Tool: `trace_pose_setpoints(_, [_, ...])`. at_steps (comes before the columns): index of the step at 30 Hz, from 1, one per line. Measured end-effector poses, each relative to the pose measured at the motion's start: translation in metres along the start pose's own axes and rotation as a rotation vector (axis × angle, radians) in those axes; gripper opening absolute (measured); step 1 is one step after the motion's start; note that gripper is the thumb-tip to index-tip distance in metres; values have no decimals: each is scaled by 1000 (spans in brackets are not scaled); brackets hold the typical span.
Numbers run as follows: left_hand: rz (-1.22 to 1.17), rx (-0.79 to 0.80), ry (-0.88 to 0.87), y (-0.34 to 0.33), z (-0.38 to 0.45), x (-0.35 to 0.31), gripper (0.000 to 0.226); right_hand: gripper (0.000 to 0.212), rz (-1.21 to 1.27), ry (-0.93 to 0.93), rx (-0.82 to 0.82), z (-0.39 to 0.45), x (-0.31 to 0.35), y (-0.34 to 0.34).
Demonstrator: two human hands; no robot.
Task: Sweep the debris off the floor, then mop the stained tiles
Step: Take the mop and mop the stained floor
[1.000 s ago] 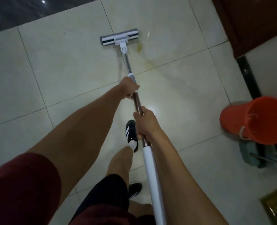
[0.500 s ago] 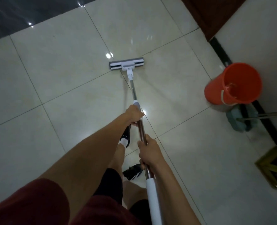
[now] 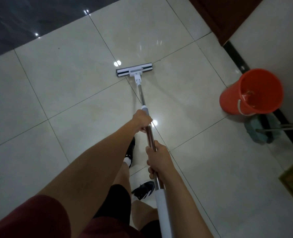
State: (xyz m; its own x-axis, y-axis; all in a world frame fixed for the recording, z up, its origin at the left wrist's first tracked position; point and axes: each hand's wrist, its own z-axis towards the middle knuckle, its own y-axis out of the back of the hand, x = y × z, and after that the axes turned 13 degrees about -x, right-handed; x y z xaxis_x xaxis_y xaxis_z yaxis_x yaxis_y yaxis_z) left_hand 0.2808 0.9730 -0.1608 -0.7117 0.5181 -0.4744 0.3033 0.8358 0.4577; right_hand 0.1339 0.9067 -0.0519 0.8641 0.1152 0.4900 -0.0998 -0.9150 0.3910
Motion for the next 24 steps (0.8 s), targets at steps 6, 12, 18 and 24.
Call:
trace_pose_setpoints(6, [-3,-27,-14,11,57,-58,14,14,30,-24,30,51,65,2])
trace_pose_setpoints(12, [115,-19,-76,26,127,-143,5,20,-74,13,-18,122,150,5])
trace_pose_setpoints(18, [-18,-78,43,69,197,-221,24,27,-116,122,-49,173,241,-14])
trace_pose_setpoints(24, [-53,-52,147,62,210,-237,42,35,-238,174,-71,177,253,5])
